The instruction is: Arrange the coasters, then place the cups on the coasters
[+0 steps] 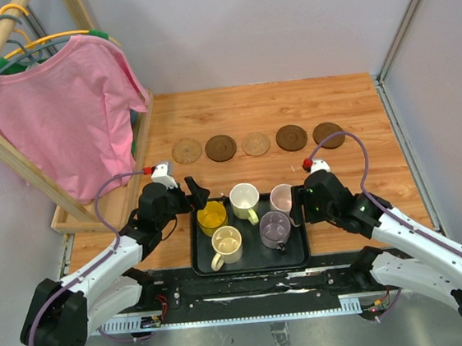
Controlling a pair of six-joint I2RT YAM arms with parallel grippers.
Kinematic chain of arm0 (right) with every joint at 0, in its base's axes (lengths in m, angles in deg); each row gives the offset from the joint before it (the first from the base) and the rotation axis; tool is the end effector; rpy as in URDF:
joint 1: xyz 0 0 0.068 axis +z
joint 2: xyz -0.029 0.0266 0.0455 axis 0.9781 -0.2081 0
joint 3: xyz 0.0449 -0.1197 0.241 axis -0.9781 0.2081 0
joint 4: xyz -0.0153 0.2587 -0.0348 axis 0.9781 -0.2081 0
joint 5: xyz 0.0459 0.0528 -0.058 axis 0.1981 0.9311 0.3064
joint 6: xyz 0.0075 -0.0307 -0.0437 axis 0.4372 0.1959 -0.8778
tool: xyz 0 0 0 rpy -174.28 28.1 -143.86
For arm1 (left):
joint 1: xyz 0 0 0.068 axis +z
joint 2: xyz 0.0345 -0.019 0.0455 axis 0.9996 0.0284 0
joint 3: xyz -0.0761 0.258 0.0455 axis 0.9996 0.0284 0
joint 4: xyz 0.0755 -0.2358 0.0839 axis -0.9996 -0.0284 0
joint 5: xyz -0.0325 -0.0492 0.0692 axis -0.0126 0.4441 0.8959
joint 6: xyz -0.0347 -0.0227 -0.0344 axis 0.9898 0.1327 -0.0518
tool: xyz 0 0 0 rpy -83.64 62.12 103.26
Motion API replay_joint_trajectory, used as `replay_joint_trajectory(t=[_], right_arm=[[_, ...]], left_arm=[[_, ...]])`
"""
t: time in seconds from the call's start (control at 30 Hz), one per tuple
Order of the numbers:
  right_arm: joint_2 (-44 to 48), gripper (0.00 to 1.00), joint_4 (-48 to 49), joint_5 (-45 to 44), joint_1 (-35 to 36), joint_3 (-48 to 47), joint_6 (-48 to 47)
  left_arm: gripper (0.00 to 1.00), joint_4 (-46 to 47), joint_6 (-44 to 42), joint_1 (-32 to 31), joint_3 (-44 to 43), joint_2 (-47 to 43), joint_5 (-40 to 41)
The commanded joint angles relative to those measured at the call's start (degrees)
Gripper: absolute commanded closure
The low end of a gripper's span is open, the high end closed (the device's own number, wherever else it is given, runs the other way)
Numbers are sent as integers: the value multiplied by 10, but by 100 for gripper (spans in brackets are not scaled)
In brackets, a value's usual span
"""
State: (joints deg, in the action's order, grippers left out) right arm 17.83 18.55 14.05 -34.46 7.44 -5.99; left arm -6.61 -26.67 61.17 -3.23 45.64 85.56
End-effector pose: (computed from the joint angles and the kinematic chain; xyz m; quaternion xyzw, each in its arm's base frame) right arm 0.1307 0.1168 0.2460 -0.0486 0.9144 0.1925 0.3529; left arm 0.1821 -0.0919 0.1907 -0.0115 0.8320 -0.2392 0.5004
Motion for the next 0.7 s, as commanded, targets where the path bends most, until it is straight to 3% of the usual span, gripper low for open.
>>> replay_joint_trajectory(t=[0.0, 0.67], right_arm=[[-6, 40, -47, -56, 11, 5, 18], [-73, 46, -10, 5, 12, 15, -6]], left_arm=[[0, 12, 2, -5, 7, -8, -2], [0, 32, 4, -5, 8, 14, -7]])
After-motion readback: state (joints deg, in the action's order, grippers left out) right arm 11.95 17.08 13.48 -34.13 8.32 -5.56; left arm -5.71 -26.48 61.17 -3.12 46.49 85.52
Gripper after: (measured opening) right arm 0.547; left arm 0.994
